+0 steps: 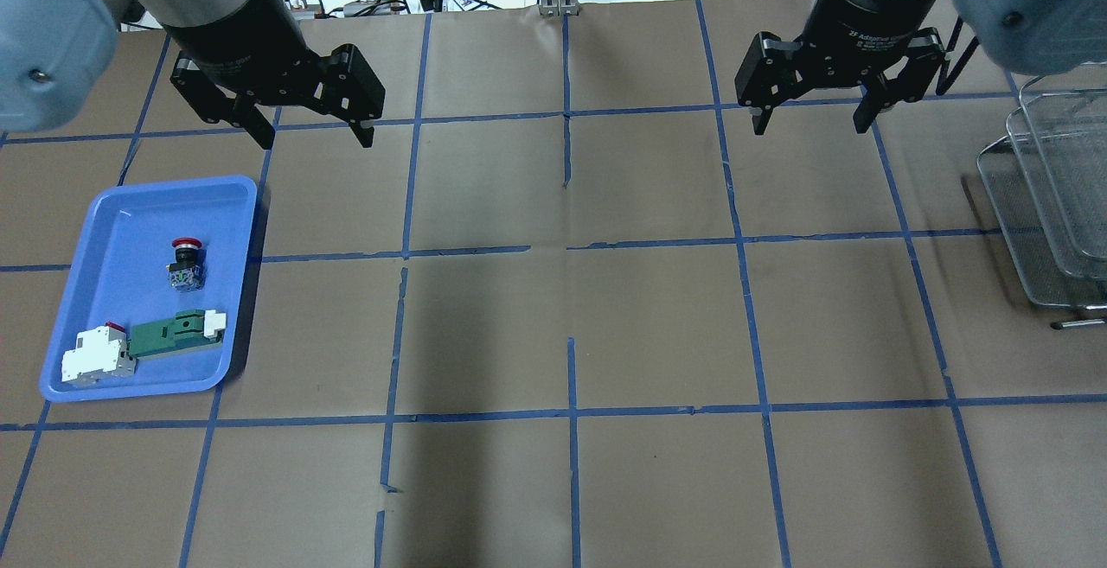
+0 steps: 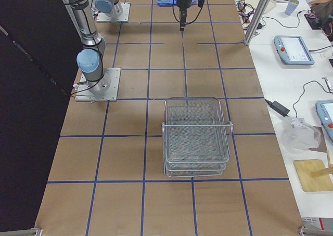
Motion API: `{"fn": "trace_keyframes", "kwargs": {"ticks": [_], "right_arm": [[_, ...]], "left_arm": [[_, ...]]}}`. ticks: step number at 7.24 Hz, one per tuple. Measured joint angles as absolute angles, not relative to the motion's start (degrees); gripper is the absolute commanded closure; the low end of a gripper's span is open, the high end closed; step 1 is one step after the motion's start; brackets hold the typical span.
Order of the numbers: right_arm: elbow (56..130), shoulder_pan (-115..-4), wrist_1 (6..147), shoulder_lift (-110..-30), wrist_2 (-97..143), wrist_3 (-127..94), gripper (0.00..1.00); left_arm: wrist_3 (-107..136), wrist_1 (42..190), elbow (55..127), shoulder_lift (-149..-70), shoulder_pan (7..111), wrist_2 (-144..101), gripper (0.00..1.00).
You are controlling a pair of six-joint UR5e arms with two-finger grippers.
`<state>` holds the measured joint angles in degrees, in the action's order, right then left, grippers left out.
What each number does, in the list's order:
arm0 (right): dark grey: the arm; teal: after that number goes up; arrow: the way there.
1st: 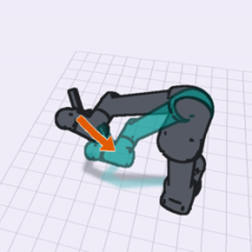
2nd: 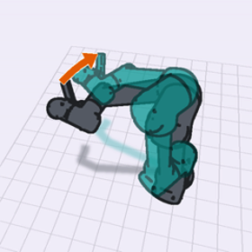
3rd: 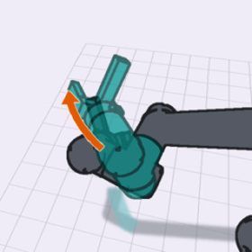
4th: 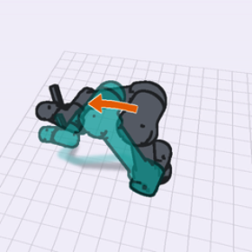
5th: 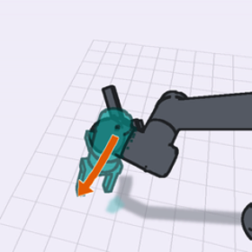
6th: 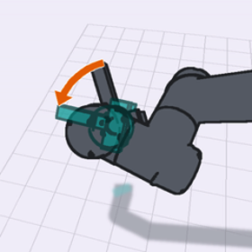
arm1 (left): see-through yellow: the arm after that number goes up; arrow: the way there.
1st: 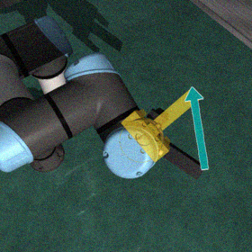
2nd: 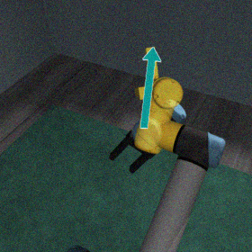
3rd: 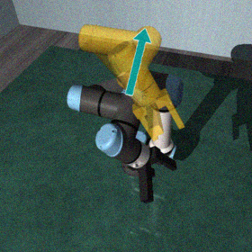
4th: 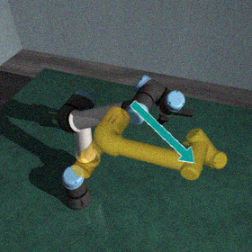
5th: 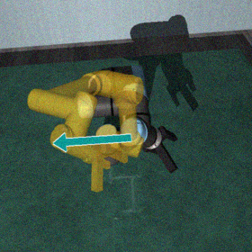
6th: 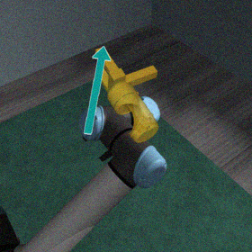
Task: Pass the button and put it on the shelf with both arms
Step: 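Move the left gripper toward the red push button in the blue tray, then lower the left gripper and grasp the red push button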
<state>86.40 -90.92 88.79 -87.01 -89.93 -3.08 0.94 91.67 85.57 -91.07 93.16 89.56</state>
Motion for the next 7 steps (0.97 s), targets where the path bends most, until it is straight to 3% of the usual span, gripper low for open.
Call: {"fn": "trace_keyframes", "kwargs": {"ticks": [4,7], "right_arm": [[86.3,-91.0,88.8,-87.1,-87.9,-2.6,0.00],[86.4,-91.0,88.9,-87.2,-88.2,-2.3,0.00]], "left_arm": [[0.8,92.1,85.6,-90.7,90.2,92.0,0.00],[-7.7,91.2,90.8,-91.4,77.9,93.6,0.00]]}}
